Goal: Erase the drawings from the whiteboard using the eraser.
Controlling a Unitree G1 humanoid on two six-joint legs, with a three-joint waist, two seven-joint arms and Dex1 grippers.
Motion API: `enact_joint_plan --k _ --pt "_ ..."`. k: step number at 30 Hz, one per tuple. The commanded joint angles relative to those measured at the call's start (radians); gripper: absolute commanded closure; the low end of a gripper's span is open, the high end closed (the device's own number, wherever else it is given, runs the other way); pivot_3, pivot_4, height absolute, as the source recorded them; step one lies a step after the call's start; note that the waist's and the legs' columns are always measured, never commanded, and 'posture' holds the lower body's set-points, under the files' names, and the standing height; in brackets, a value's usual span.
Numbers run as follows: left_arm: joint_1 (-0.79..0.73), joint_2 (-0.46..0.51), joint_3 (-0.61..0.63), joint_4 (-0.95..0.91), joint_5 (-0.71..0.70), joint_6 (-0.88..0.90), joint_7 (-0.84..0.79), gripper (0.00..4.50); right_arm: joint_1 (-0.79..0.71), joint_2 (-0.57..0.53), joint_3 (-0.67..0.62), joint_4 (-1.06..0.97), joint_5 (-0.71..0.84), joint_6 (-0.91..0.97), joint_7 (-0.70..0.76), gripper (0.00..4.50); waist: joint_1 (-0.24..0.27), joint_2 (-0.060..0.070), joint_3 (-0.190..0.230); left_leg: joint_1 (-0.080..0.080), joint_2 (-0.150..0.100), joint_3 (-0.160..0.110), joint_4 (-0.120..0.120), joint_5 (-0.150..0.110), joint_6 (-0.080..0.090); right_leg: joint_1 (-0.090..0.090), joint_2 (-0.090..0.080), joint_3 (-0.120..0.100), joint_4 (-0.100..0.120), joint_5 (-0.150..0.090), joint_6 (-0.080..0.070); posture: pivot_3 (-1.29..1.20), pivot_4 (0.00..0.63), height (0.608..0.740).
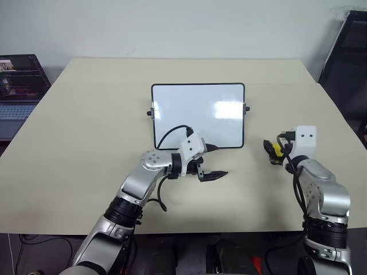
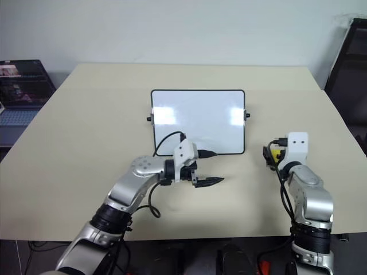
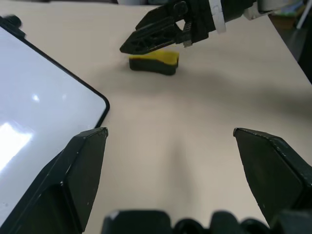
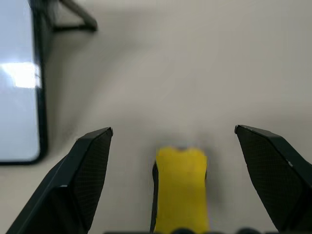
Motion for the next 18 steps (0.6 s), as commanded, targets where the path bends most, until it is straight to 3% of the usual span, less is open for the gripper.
enact_joint_plan --k 1,5,9,14,18 --pt "0.063 0.003 0.071 -0.093 -0.006 0.027 0.096 0.0 0.076 -0.042 0.038 -0.197 0.025 -0.064 0.046 0.04 0.0 0.0 0.0 0.0 0.0 0.0 0.0 0.0 0.0 0.0 0.0 0.0 0.0 0.0 0.0 0.0 0.15 0.74" --pt "0.186 -0.004 0.154 -0.23 -0.02 0.071 0.226 0.0 0.255 -0.003 0.068 -0.36 0.053 -0.17 0.063 0.04 -0.003 0.0 0.0 0.001 0.002 -0.001 -0.002 0.0 0.0 0.0 -0.002 0.0 -0.001 -0.001 0.0 0.0 0.15 0.74" --pt "0.365 -0.036 0.266 -0.396 -0.051 0.141 0.375 0.0 0.489 0.017 0.169 -0.339 -0.014 -0.404 0.078 0.04 0.001 0.0 0.0 0.001 0.001 -0.001 -0.002 0.0 0.0 0.002 -0.004 -0.001 -0.004 -0.003 0.004 0.0 0.15 0.74" --pt "0.515 -0.102 0.398 -0.502 -0.012 0.145 0.581 0.0 0.537 0.137 0.153 -0.249 0.016 -0.579 0.026 0.04 -0.002 0.0 0.0 0.004 0.002 -0.001 0.0 0.0 0.0 0.006 -0.004 -0.001 -0.004 -0.003 0.005 0.0 0.15 0.74" --pt "0.608 -0.156 0.453 -0.51 0.081 0.078 0.742 0.0 0.567 0.138 0.117 -0.136 -0.006 -0.704 0.023 0.04 0.003 -0.001 -0.001 0.006 0.001 -0.001 0.001 0.0 0.001 0.007 -0.004 -0.001 -0.004 -0.003 0.005 0.0 0.15 0.74"
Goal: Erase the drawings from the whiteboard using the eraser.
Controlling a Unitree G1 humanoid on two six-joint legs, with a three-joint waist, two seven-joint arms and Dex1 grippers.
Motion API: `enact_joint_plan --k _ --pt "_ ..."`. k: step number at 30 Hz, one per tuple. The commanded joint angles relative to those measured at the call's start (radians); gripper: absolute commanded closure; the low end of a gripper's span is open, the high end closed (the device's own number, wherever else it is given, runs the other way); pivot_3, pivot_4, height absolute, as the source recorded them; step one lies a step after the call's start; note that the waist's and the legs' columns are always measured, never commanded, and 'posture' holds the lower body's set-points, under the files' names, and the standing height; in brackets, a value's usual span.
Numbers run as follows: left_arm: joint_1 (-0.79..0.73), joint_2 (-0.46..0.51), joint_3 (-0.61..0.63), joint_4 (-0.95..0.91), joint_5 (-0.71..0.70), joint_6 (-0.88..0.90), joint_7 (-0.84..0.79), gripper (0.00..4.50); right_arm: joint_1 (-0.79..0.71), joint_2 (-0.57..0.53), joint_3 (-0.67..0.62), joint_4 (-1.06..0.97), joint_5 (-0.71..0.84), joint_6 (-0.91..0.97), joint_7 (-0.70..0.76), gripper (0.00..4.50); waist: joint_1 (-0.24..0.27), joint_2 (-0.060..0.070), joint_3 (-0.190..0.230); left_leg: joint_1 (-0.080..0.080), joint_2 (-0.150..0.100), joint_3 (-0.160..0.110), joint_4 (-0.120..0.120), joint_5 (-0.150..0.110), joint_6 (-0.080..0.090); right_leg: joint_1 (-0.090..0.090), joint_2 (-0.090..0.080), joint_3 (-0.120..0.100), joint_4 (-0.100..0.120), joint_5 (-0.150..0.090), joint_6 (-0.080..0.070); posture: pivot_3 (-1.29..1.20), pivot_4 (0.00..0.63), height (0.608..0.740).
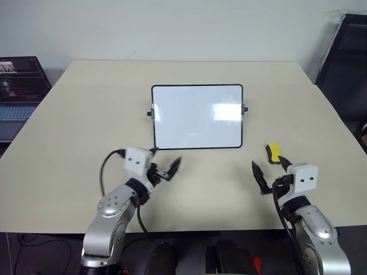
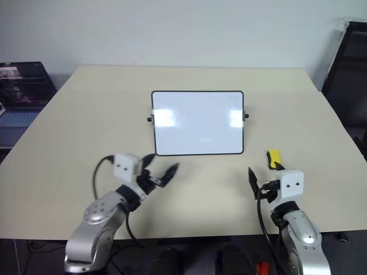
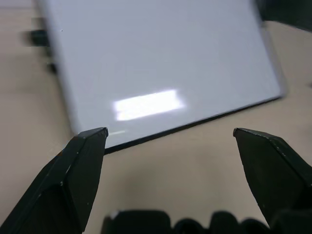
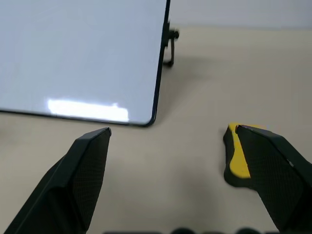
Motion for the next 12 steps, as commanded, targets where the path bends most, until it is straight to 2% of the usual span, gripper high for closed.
enact_joint_plan --k 1,8,12 --pt "0.069 -0.046 0.046 -0.039 0.078 -0.068 0.137 0.0 0.019 -0.007 -0.044 0.058 0.013 -0.1 0.002 0.04 0.004 0.0 0.0 0.0 0.0 0.0 0.0 0.0 0.0 0.0 0.0 0.0 -0.001 0.0 0.0 0.0 0.15 0.74" --pt "0.152 -0.061 0.061 -0.006 0.097 -0.096 0.175 0.0 0.023 -0.017 -0.038 0.006 0.056 -0.066 -0.003 0.04 0.016 0.0 0.0 -0.002 0.0 0.0 -0.001 0.0 0.0 -0.001 0.0 -0.001 -0.002 0.0 0.0 0.0 0.15 0.74" --pt "0.063 -0.047 0.041 0.048 0.08 -0.086 0.152 0.0 0.011 -0.033 -0.038 0.007 0.077 -0.015 0.002 0.04 0.016 0.0 0.0 -0.002 -0.001 0.0 -0.001 0.0 0.0 0.0 0.0 -0.001 -0.002 0.0 0.0 0.0 0.15 0.74"
